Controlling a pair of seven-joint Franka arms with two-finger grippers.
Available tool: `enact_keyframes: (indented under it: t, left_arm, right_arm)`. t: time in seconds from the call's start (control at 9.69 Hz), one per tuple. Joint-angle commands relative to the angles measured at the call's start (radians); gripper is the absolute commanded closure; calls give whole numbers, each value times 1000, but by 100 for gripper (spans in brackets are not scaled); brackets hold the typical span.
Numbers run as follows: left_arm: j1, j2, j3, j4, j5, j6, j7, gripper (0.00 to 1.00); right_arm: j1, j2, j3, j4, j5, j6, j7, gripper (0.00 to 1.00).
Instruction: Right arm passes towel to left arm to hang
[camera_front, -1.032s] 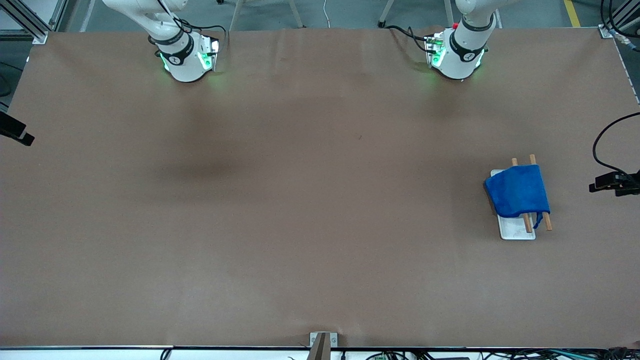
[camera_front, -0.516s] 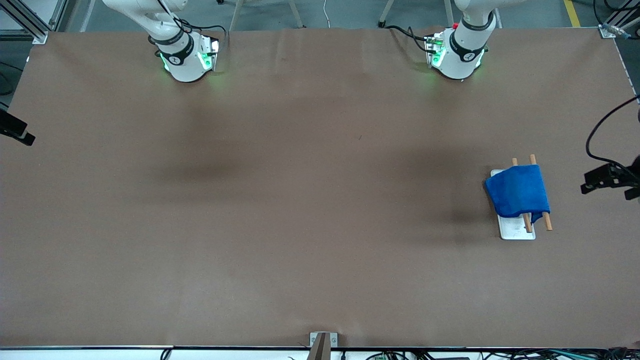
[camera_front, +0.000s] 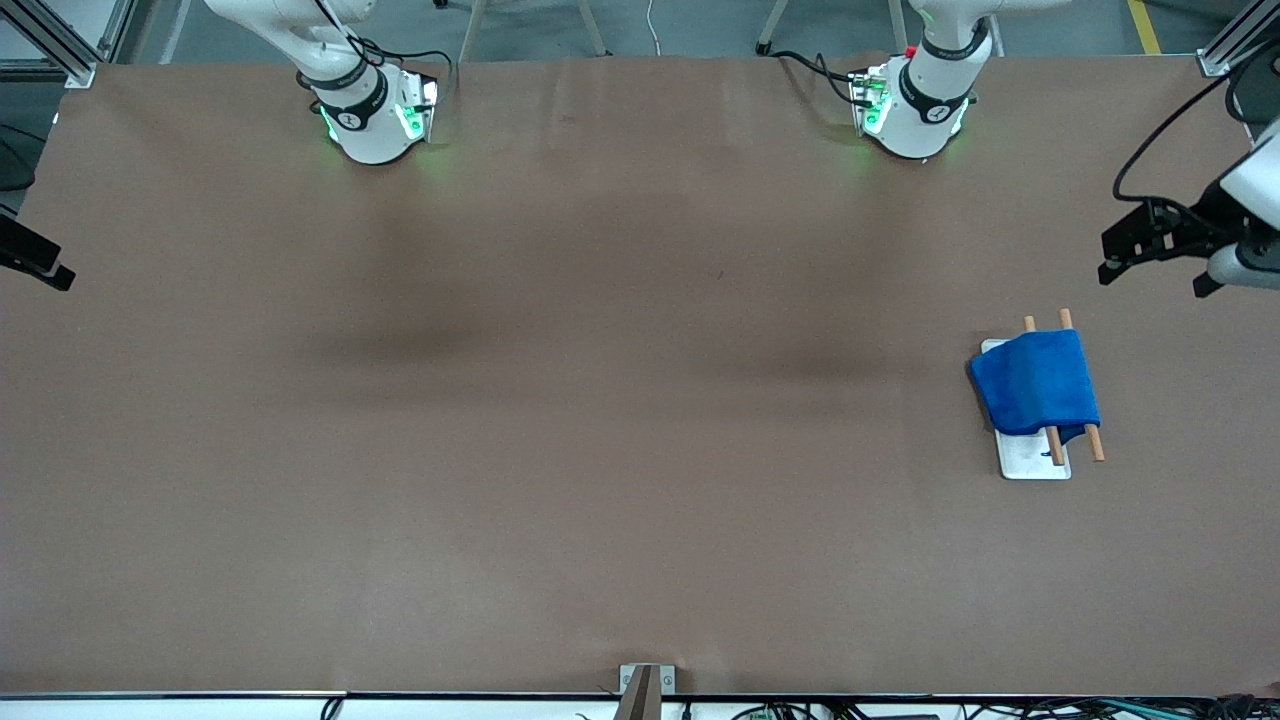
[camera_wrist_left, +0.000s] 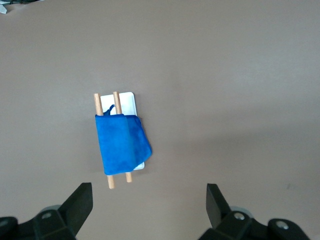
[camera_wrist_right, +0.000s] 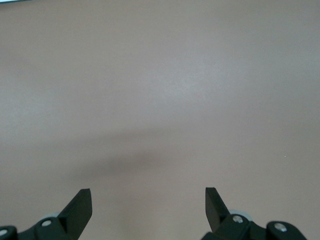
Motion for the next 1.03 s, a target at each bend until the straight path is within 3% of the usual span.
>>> enact_keyframes:
  t: [0.0,0.21,0.93]
  left_arm:
    - [-35,38,14,76,19,-78,-38,0]
    - [-36,64,14,125,21,-127,-44,0]
    - [-13,53,4,79,7,-124,-127,0]
  right_arm:
    - [-5,-14,4,-9,-15,-4,-5,0]
    - [-4,-12,4,-9,-16,-3,-3,0]
    - [-5,-14,-1,-9,-15,-6,9,0]
